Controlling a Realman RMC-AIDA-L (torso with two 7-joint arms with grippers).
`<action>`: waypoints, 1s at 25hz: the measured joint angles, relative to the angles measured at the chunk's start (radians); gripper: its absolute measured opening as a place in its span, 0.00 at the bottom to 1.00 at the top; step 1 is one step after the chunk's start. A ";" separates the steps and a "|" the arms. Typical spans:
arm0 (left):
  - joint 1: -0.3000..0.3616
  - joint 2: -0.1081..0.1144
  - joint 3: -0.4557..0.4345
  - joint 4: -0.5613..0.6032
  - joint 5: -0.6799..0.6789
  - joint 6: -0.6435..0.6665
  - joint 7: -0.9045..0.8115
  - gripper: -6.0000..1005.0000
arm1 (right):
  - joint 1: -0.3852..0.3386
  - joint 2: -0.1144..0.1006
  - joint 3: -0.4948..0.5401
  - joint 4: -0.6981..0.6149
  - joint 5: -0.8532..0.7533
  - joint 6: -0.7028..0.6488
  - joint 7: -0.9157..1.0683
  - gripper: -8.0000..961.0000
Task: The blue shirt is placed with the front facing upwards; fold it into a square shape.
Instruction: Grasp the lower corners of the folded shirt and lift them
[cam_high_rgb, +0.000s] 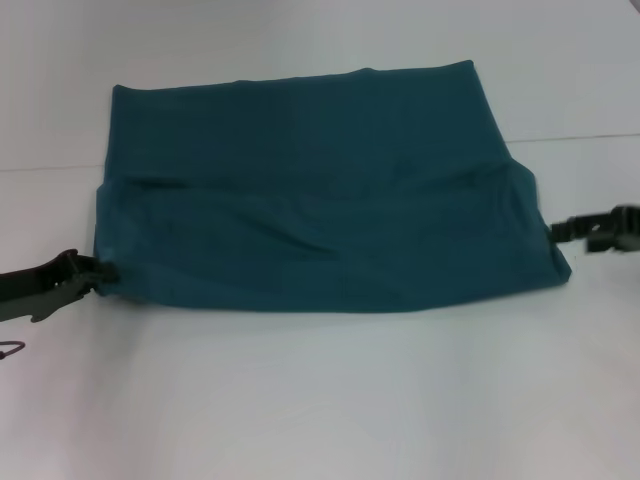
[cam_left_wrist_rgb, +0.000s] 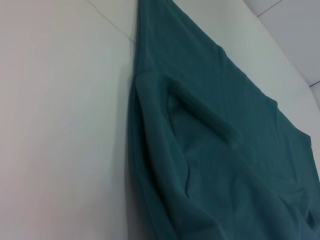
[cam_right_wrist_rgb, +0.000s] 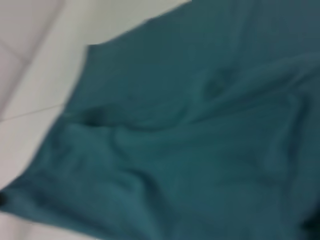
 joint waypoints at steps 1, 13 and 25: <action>0.000 -0.001 0.001 0.000 0.000 -0.002 0.000 0.11 | 0.012 -0.010 0.000 -0.004 -0.029 0.014 0.025 0.84; -0.008 -0.011 -0.002 0.002 -0.005 -0.015 0.013 0.11 | 0.093 0.086 -0.007 -0.006 -0.253 0.241 0.092 0.84; -0.007 -0.027 -0.004 0.004 -0.006 -0.022 0.025 0.11 | 0.108 0.147 -0.008 0.077 -0.285 0.376 0.089 0.84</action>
